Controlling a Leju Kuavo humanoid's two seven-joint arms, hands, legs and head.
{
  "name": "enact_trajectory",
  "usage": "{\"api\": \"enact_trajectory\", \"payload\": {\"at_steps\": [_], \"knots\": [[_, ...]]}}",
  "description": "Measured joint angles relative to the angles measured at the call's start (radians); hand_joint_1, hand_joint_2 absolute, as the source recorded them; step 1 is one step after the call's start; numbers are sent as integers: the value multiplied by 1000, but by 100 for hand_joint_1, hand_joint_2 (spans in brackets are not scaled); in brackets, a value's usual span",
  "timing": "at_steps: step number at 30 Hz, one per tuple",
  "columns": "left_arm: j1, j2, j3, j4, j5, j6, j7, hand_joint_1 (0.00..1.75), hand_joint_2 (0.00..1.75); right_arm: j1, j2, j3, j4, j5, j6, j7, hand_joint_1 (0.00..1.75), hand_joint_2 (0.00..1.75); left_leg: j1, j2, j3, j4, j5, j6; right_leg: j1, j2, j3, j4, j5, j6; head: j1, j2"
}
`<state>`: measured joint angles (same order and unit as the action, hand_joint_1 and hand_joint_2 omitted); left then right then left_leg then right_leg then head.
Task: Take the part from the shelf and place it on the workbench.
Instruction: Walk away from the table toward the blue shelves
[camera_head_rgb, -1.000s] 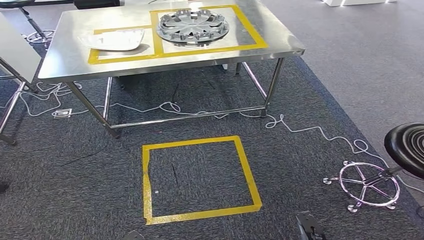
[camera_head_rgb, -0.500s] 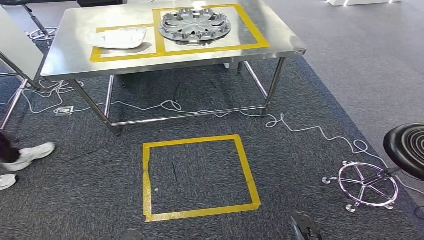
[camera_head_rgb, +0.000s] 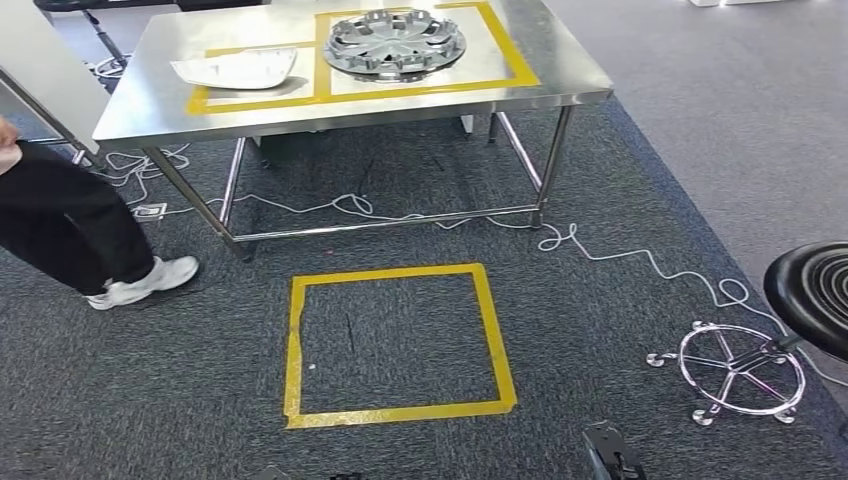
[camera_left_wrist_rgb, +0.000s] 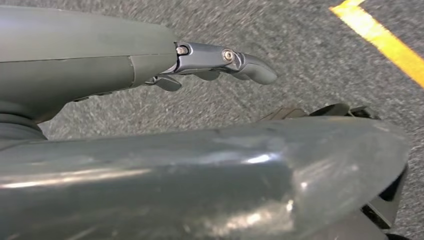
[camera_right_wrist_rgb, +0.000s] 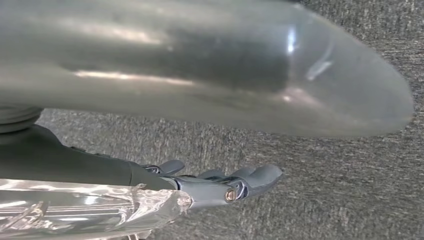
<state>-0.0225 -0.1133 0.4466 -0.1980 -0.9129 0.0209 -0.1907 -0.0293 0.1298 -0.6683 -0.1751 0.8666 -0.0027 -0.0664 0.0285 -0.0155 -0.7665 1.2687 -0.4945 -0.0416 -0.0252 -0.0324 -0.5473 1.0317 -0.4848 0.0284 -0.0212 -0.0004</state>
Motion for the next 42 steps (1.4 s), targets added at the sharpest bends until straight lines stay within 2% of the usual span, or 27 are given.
{"api": "enact_trajectory", "payload": {"at_steps": [1, 3, 4, 5, 7, 9, 11, 13, 14, 15, 16, 18, 20, 23, 25, 26, 28, 29, 30, 31, 33, 35, 36, 39, 40, 41, 42], "knots": [[0, 0, 1, 0, 0, 0, 0, 0, 0, 0, 0, 0, 0, 0, -1, 0, 0, 0, -4, 2, 31, -37, 17, 8, 2, -7, -1, 0, 0, 1, 0, 0], [-2, 0, 2, 0, 0, 0, 0, 0, 0, -2, 0, 0, 0, 1, -3, 0, 0, 0, -17, 27, 120, -166, 54, 25, 6, -20, 0, 1, -1, 5, 0, 0], [-5, 0, 2, 0, -1, 0, 0, 0, 0, -3, 0, 0, 0, 2, -3, 0, 0, 0, -23, 41, 153, -218, 64, 29, 9, -25, 0, 2, -2, 10, 0, 0], [-7, -1, 3, 0, -1, 0, 0, 0, 0, -3, 0, 0, 0, 2, -4, 0, 0, 0, -27, 52, 170, -249, 65, 30, 11, -31, 1, 1, -2, 15, 1, 0], [-7, -1, 4, 0, -2, 1, 0, 0, 0, -4, 0, 0, 0, 3, -5, 1, 0, 0, -30, 47, 172, -262, 63, 30, 12, -42, 4, -4, -1, 26, 2, 0], [-2, -1, 5, 0, -2, 1, 0, 0, 0, -6, 0, 0, 0, 4, -6, 2, 0, 0, -27, 36, 172, -268, 68, 38, 9, -32, 2, 5, -12, 37, 4, 0], [-4, -2, 6, 0, -2, 1, 1, 0, 0, -5, 0, 0, 0, 6, -6, 4, 0, 0, -24, 24, 173, -274, 72, 49, 8, 0, -34, 85, -64, 43, 8, 0], [-6, -3, 6, 0, -2, 1, 1, 0, 0, -2, 0, -1, 0, 7, -7, 7, 0, 0, -27, 11, 171, -274, 74, 55, 9, 22, -95, 217, -125, 44, 10, 0], [-6, -4, 6, 0, -3, 1, 1, 0, 0, -1, 0, -2, 0, 7, -7, 7, 0, 0, -28, 4, 171, -274, 74, 56, 11, 26, -116, 258, -135, 43, 10, 0], [-5, -4, 6, 0, -3, 1, 1, 0, 0, 0, 0, -2, 0, 7, -7, 8, 0, 0, -29, -3, 171, -273, 75, 56, 13, 28, -120, 263, -126, 41, 10, 0], [-4, -4, 6, 0, -3, 1, 1, 0, 0, 0, 0, -3, 0, 7, -7, 8, 0, 0, -30, -10, 172, -273, 75, 56, 14, 29, -104, 229, -99, 38, 10, 0], [-5, -5, 7, 0, -3, 1, 1, 0, 0, -1, 0, -3, 0, 8, -7, 8, 0, 0, -31, -24, 172, -272, 77, 52, 15, 46, -38, 93, -33, 30, 10, 0], [-5, -5, 7, 0, -3, 1, 1, 0, 0, -3, 0, -3, 0, 9, -8, 8, 0, 0, -34, -34, 170, -271, 80, 45, 15, 62, 5, 1, -3, 23, 9, 0], [-2, -5, 7, 0, -3, 1, 1, 0, 0, -4, 0, -3, 0, 10, -8, 8, 0, 0, -33, -40, 166, -276, 88, 27, 17, 58, 10, -17, 6, 8, 8, 0], [-1, -4, 7, 0, -3, 1, 1, 0, 0, -3, -1, -5, 0, 11, -10, 8, 0, 0, -31, -27, 150, -245, 63, 15, 13, 48, 10, -25, 16, -3, 4, 0], [-2, -4, 7, 0, -3, 1, 1, 0, 0, -2, -1, -6, 0, 11, -11, 8, 0, 0, -29, -17, 129, -200, 33, 9, 10, 41, 10, -28, 19, -7, 2, 0], [-4, -4, 7, 0, -3, 2, 1, 0, 0, 0, -1, -8, 0, 11, -12, 8, 0, 0, -25, -4, 69, -70, -35, -2, 10, 28, 7, -29, 20, -10, 0, 0], [-4, -4, 7, 0, -3, 2, 1, 0, 0, 1, -1, -8, 0, 11, -12, 8, 0, 0, -23, -2, 47, -19, -52, -6, 10, 20, 7, -29, 20, -10, 0, 0], [-3, -4, 7, 0, -3, 2, 1, 0, 0, 1, -1, -8, 0, 11, -11, 8, 0, 0, -21, -2, 41, -1, -51, -8, 9, 14, 6, -29, 20, -9, 0, 0], [-3, -4, 7, 0, -3, 2, 1, 0, 0, 1, -1, -8, 0, 11, -11, 8, 0, 0, -19, 0, 54, -21, -31, -10, 8, 8, 7, -29, 20, -8, 0, 0], [-3, -4, 7, 0, -3, 2, 1, 0, 0, -1, -1, -9, 0, 11, -11, 8, 0, 0, -17, 18, 125, -142, 30, -13, 5, -1, 10, -29, 18, 1, -1, 0], [-7, -6, 7, 0, -3, 2, 1, 0, 0, -1, -2, -9, 0, 11, -11, 8, 0, 0, -18, 36, 183, -250, 58, -5, 8, -8, 10, -25, 14, 15, -1, 0], [-8, -7, 7, 0, -3, 2, 1, 0, 0, -2, -2, -9, 0, 11, -11, 8, 0, 0, -20, 40, 192, -271, 58, 3, 10, -12, 10, -25, 14, 22, 0, 0], [-5, -5, 9, 0, -3, 2, 2, 0, 0, -3, -2, -10, 0, 13, -11, 8, 0, 0, -22, 27, 190, -278, 59, 31, 7, -15, 11, -27, 10, 41, 4, 0], [-4, -4, 10, 0, -3, 2, 3, 0, 0, -4, -2, -9, 0, 13, -11, 8, 0, 0, -22, 22, 190, -280, 62, 39, 5, -7, 3, -8, -4, 45, 7, 0], [-4, -5, 11, 0, -3, 2, 3, 0, 0, -3, -2, -9, 0, 13, -11, 8, 0, 0, -21, 18, 190, -282, 63, 45, 5, 4, -17, 33, -30, 47, 9, 0], [-5, -5, 11, 0, -3, 2, 3, 0, 0, -3, -2, -9, 0, 14, -11, 8, 0, 0, -22, 13, 190, -282, 64, 50, 6, 15, -47, 98, -64, 48, 12, 0]]}}
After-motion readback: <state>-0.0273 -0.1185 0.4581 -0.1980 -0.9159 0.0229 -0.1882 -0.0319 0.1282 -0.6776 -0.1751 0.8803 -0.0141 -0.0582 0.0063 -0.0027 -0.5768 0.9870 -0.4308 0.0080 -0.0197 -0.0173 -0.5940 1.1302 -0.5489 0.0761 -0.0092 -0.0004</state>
